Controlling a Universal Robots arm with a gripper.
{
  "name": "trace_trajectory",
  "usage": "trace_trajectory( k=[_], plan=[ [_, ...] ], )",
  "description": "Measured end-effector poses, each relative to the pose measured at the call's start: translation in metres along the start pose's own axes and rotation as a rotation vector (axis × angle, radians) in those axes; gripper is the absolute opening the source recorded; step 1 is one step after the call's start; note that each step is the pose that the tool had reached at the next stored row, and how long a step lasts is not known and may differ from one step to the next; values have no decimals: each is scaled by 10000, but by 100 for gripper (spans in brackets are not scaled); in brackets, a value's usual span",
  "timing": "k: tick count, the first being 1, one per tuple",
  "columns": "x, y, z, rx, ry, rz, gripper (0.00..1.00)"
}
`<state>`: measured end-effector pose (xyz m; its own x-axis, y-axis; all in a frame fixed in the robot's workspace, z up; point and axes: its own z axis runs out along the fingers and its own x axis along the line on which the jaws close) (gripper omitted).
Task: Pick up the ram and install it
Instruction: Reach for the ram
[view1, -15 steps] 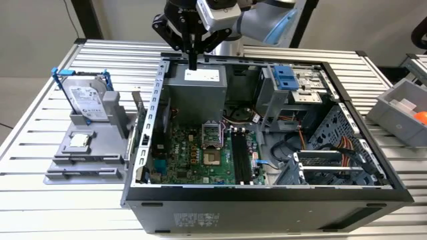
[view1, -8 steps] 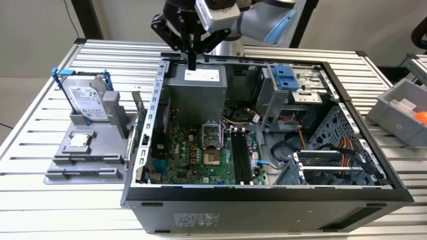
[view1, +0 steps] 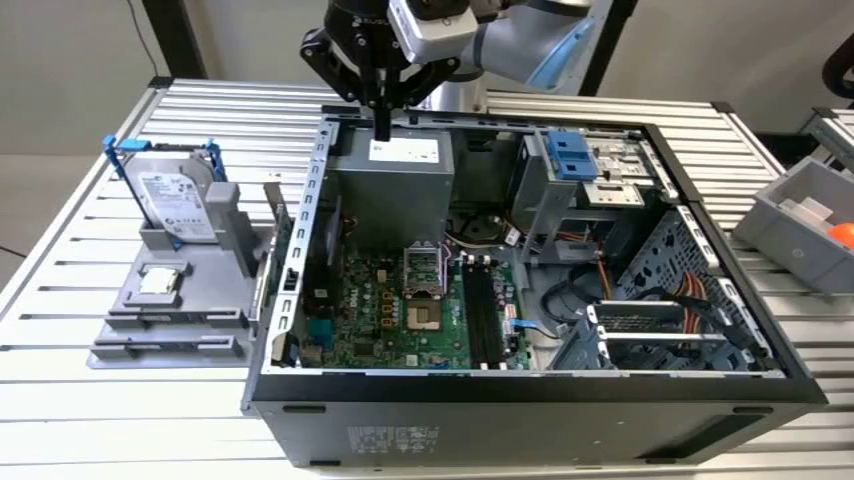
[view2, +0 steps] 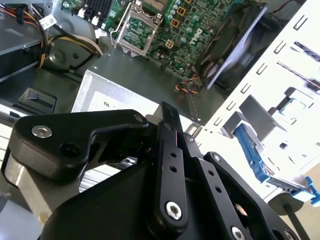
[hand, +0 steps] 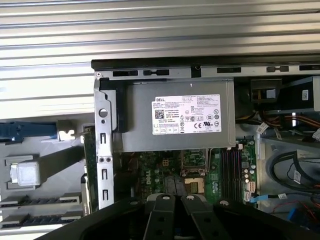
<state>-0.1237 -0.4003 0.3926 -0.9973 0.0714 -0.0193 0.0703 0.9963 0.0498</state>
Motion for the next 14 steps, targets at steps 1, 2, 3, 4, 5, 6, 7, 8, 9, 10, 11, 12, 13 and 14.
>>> trace_trajectory(
  k=[1, 2, 3, 4, 5, 6, 7, 8, 9, 10, 11, 12, 13, 14],
  plan=[
    [8, 2, 0, 0, -1, 0, 0],
    [18, 6, 0, 0, 0, -1, 0],
    [30, 14, 0, 0, 0, -1, 0],
    [38, 20, 1, 0, 0, -1, 0],
    [45, 26, 1, 0, -1, -1, 0],
    [50, 27, 0, 0, 0, -1, 0],
    [55, 31, 0, 0, 0, -2, 0],
    [60, 35, 1, 0, -1, -1, 0],
    [66, 39, 1, 1, 0, -1, 0],
    [73, 43, 1, 0, 0, -1, 0],
    [79, 48, 1, -1, -1, -2, 0],
    [83, 54, 1, 0, 0, -1, 0],
    [86, 58, 1, 0, 0, -1, 0],
    [89, 62, 1, 0, 0, -1, 0]
  ],
)
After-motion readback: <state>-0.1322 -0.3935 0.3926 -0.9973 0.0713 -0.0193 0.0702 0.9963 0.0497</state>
